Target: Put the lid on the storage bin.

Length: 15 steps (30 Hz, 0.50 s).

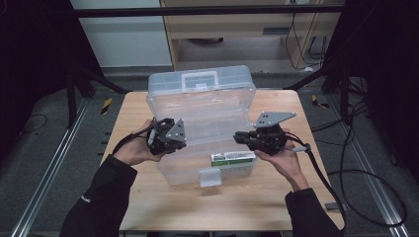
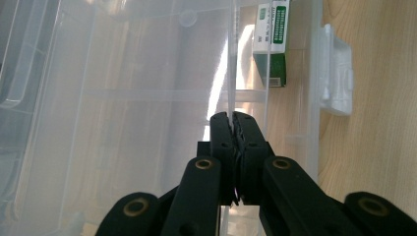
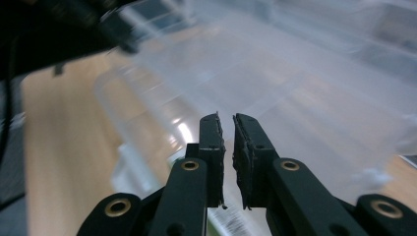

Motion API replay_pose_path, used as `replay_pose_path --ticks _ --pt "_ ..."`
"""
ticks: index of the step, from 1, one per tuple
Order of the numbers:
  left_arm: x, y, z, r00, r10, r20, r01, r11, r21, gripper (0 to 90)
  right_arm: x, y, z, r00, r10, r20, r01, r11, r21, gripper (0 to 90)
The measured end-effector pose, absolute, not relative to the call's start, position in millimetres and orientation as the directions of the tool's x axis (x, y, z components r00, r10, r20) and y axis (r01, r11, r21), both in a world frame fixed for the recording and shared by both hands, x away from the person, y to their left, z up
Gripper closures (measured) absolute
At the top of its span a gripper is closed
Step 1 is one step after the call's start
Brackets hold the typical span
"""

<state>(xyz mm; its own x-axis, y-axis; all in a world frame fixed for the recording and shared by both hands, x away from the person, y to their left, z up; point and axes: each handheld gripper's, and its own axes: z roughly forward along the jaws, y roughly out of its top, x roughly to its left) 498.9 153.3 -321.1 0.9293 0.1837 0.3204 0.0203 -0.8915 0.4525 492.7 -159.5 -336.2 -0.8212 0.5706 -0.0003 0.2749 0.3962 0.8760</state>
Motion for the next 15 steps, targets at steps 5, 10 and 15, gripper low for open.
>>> replay_pose_path --ticks 5,10,15 --pt "497.9 153.1 -322.6 0.932 0.18 0.316 0.019 -0.891 0.453 87.2 506.6 -168.2 -333.1 -0.763 0.646 0.026 0.314 0.334 0.889 85.2" --pt "497.5 152.8 -322.9 0.934 0.169 0.314 0.014 -0.897 0.442 87.1 515.9 -175.1 -329.2 -0.714 0.699 0.034 0.329 0.293 0.898 89.4" --pt "496.0 154.0 -325.1 0.938 0.181 0.297 0.028 -0.891 0.453 87.0 525.4 -180.8 -329.4 -0.674 0.738 0.045 0.365 0.28 0.888 90.0"
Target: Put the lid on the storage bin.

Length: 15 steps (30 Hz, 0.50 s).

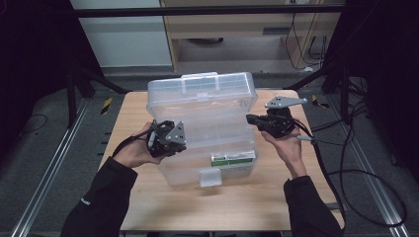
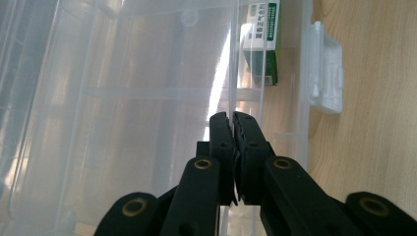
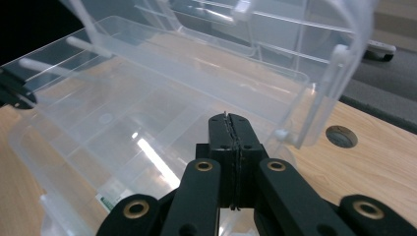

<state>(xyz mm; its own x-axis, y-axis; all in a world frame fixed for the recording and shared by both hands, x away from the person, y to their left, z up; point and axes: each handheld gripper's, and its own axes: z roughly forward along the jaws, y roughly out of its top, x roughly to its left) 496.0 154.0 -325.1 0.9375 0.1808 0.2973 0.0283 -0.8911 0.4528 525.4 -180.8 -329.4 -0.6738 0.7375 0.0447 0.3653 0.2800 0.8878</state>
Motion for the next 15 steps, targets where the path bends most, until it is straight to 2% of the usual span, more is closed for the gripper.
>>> replay_pose_path --ticks 12,15 --pt "491.8 151.8 -330.8 0.943 0.158 0.293 0.014 -0.898 0.439 86.5 531.9 -191.0 -334.6 -0.617 0.785 0.06 0.392 0.24 0.888 90.0" --pt "490.7 150.9 -331.8 0.945 0.152 0.291 0.013 -0.902 0.431 86.4 530.9 -192.4 -337.9 -0.628 0.776 0.062 0.396 0.25 0.884 90.0"
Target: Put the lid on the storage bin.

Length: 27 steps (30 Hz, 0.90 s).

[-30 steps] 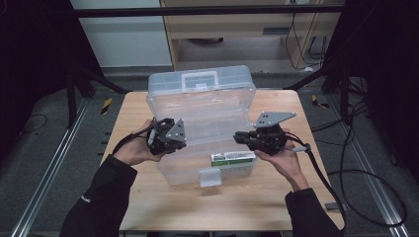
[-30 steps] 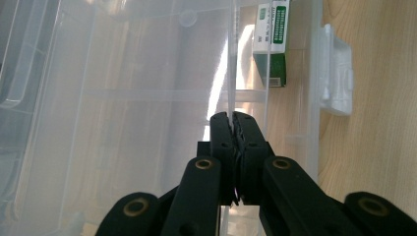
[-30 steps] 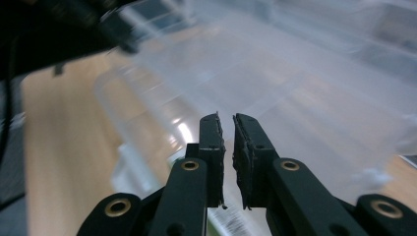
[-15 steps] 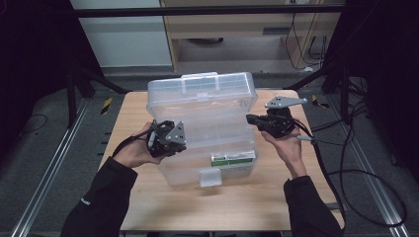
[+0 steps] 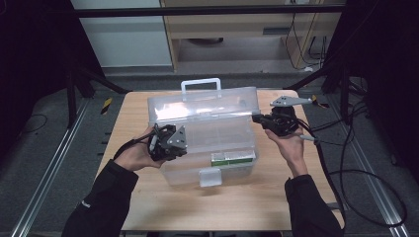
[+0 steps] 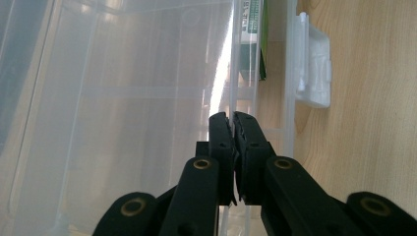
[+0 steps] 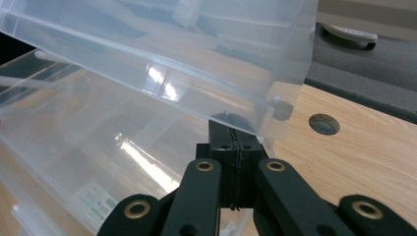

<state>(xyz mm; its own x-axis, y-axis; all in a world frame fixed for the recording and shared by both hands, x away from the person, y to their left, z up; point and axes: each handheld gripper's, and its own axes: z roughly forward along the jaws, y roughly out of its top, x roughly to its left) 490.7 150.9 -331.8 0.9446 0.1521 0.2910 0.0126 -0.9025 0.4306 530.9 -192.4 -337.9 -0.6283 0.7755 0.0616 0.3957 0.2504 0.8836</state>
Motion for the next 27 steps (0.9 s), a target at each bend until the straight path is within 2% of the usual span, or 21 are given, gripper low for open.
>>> replay_pose_path --ticks 8,17,27 --pt "486.9 154.6 -333.2 0.938 0.185 0.292 0.032 -0.888 0.458 82.7 528.7 -193.1 -340.3 -0.636 0.77 0.056 0.401 0.268 0.876 90.0" --pt "476.5 174.6 -320.3 0.909 0.309 0.282 0.11 -0.827 0.551 76.7 525.2 -194.4 -343.5 -0.644 0.763 0.055 0.405 0.279 0.871 90.0" --pt "475.7 201.5 -321.5 0.843 0.479 0.245 0.229 -0.731 0.643 85.5 521.4 -195.6 -343.6 -0.647 0.761 0.049 0.399 0.283 0.872 90.0"
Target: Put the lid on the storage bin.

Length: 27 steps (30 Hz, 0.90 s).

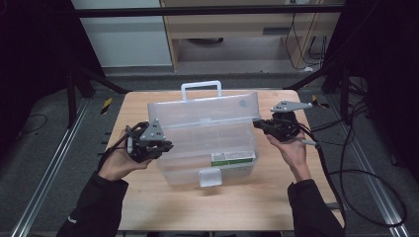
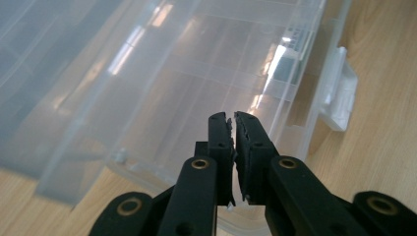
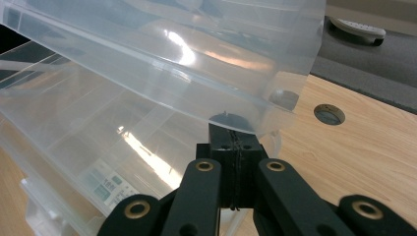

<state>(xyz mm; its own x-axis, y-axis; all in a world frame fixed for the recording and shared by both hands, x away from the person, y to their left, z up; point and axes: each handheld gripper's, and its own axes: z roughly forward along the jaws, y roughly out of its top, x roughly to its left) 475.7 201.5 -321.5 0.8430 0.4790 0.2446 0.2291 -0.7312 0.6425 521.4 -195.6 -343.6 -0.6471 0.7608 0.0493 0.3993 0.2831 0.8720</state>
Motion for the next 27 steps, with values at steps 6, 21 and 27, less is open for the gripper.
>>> replay_pose_path --ticks 6,21,27 --pt "474.8 215.7 -323.6 0.811 0.539 0.227 0.274 -0.693 0.667 89.1 520.6 -195.9 -344.8 -0.65 0.759 0.049 0.401 0.287 0.87 90.0" --pt "477.9 241.5 -336.1 0.747 0.636 0.194 0.36 -0.632 0.686 89.3 518.9 -195.1 -350.1 -0.66 0.75 0.041 0.408 0.312 0.858 90.0" --pt "479.0 247.3 -340.4 0.732 0.657 0.182 0.376 -0.612 0.696 89.3 515.2 -195.7 -354.1 -0.657 0.753 0.026 0.409 0.328 0.851 90.0"
